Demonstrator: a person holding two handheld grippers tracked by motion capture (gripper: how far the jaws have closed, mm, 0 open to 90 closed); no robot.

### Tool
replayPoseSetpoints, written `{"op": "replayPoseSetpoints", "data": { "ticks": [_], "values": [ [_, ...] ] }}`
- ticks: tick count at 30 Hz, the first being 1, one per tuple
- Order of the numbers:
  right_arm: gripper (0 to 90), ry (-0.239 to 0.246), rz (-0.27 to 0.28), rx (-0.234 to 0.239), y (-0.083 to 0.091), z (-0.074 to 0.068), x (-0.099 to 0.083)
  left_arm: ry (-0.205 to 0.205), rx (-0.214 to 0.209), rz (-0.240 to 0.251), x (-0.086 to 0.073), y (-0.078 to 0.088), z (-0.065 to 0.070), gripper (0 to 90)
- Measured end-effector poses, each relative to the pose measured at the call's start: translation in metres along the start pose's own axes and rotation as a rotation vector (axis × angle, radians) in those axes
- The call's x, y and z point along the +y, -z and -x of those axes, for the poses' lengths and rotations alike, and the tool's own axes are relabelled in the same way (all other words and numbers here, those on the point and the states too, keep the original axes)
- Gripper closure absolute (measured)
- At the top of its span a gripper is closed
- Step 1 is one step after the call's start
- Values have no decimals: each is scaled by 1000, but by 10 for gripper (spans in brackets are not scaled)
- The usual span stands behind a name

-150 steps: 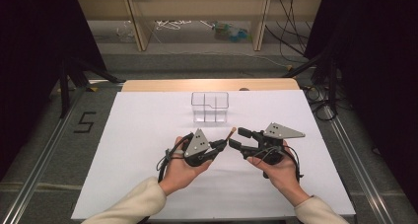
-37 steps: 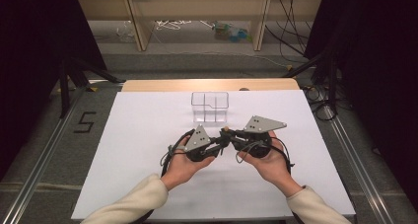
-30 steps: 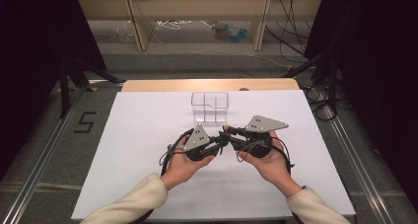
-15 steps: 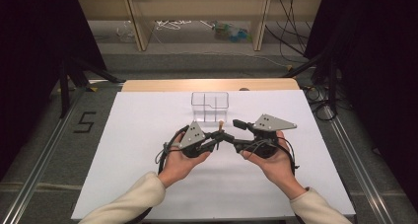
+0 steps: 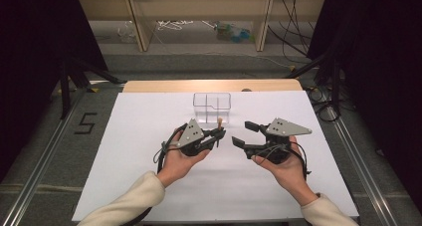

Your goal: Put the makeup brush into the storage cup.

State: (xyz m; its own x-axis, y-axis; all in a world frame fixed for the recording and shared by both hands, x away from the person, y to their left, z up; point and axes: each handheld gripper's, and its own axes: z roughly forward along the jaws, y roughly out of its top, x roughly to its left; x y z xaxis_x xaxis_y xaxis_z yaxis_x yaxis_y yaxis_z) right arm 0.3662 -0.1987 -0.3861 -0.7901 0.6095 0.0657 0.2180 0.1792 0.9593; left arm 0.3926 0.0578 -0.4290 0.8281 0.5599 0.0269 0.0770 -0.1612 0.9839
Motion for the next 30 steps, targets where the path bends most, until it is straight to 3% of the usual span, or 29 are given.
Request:
{"op": "replayPoseSetpoints", "data": {
  "ticks": [19,30],
  "values": [
    [188,-28,16,-16,23,6,-12,-9,9,10,5,-1,-5,825],
    [164,-12,15,-39,35,9,-16,-21,16,18,10,-2,-9,825]
  ]
}}
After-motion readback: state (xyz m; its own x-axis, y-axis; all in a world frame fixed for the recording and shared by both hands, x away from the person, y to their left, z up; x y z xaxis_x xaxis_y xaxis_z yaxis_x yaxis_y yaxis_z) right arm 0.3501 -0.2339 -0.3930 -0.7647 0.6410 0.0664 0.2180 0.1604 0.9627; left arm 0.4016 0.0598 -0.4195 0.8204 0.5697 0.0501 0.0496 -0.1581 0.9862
